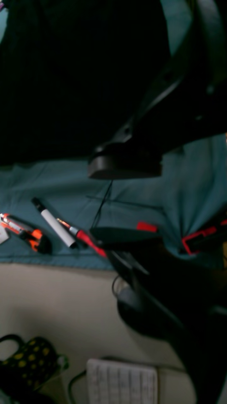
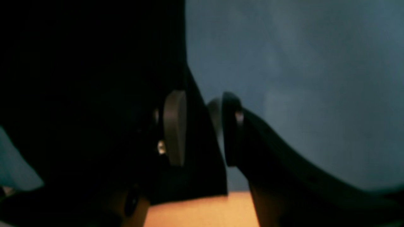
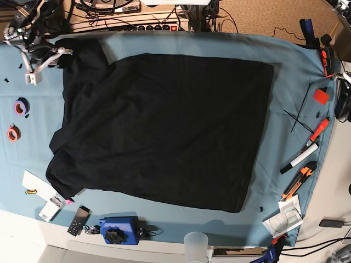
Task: Layout the t-shirt on the table in an organized manner, then fold the t-shirt properly
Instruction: 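Move the right gripper to the shirt collar corner and grasp it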
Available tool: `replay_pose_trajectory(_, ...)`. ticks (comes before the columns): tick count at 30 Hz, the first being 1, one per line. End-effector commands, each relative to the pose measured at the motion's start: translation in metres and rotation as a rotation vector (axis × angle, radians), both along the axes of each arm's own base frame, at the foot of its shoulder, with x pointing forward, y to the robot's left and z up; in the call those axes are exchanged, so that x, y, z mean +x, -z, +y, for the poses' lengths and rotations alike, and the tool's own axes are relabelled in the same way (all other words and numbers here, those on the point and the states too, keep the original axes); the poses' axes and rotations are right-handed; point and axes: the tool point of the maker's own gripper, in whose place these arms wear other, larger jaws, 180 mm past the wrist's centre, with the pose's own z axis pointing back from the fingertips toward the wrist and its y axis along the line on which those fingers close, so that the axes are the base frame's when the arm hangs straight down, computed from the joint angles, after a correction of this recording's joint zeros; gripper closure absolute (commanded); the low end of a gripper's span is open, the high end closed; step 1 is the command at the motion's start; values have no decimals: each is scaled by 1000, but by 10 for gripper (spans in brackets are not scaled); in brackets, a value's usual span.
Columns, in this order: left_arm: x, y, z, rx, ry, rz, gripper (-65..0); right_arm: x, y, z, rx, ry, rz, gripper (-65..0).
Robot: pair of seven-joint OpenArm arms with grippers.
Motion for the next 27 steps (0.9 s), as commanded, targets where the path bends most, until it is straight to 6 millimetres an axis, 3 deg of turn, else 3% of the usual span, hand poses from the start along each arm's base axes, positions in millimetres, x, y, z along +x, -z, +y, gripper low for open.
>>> replay_pose_trajectory(1, 3, -12, -2, 7, 14, -45, -234, 1, 2, -7, -8, 7, 16, -195)
replay_pose_trajectory(4, 3, -9, -6, -18, 13, -50, -234, -1, 16, -6, 41, 25, 44, -195)
replay_pose_trajectory(7, 3, -8, -7, -23, 12, -49, -234, -6, 24, 12, 136, -28, 73, -195)
replay_pose_trajectory(11, 3, -9, -7, -26, 11, -54, -234, -6, 20, 31, 240, -72, 47, -188)
replay_pose_trajectory(15, 3, -9, -7, -27, 11, -56, -234, -10, 17, 39, 293, -78, 19, 0)
replay_pose_trajectory(18, 3, -8, -7, -37, 3, -51, -234, -14, 15, 40, 292, -82, 20, 0)
replay_pose_trajectory(22, -5, -2, -16, -72, 40, -24, -234, -4, -9, 42, 316, -90, -85, 0)
replay_pose_trajectory(27, -19, 27, -41, -115, 115, 86, -234, 3, -42, 23, 289, -45, -211, 0)
